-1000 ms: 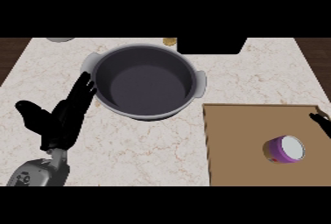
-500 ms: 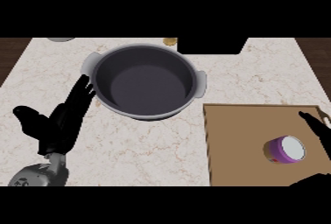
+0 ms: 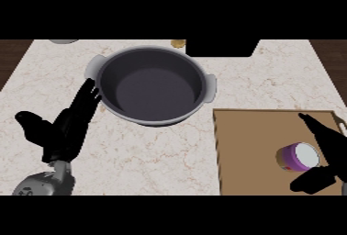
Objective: Pick the can from the tray and place it in the pot
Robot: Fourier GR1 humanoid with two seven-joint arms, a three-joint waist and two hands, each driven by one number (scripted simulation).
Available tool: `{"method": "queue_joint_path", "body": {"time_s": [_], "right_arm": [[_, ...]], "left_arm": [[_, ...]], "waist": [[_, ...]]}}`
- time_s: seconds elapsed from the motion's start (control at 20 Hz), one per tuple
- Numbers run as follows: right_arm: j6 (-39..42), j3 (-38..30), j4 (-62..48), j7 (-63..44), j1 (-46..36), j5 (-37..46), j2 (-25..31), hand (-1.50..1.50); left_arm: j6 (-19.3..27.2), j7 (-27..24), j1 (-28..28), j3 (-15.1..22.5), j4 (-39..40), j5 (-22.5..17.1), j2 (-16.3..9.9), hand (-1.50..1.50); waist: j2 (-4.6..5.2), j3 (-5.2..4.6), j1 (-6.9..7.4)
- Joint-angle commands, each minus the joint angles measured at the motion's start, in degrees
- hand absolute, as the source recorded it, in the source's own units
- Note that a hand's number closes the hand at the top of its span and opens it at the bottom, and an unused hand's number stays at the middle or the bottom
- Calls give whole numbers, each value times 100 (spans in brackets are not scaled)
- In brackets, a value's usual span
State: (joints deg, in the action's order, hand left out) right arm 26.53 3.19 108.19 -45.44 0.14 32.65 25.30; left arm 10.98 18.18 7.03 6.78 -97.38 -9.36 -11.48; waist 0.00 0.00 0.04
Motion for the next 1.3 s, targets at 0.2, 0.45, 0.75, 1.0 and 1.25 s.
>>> {"method": "queue_joint_path", "body": {"time_s": [0.2, 0.45, 0.75, 1.0, 1.25], "right_arm": [[286, -175, -670, 346, 17, 424, 30, -150], [154, 180, -995, 416, -38, 919, -341, -150], [-29, 114, -1251, 921, -299, 806, -686, 150], [-247, -234, -1498, 1736, -357, 1000, -374, 150], [-229, -450, -1235, 2073, -94, 1099, -295, 150]], "left_arm": [[-305, -311, 61, -254, 402, 19, 180, 0], [-243, -264, 361, -254, 645, 354, 298, 0], [-416, -389, 48, -369, 522, 290, 345, 0], [-186, -1, 263, -279, 274, 596, 498, 0], [-580, -37, 63, -552, 193, 281, 415, 0]], "waist": [[1, 0, -11], [4, 0, -13], [7, 0, -1], [1, 1, -6], [-1, 0, -10]]}}
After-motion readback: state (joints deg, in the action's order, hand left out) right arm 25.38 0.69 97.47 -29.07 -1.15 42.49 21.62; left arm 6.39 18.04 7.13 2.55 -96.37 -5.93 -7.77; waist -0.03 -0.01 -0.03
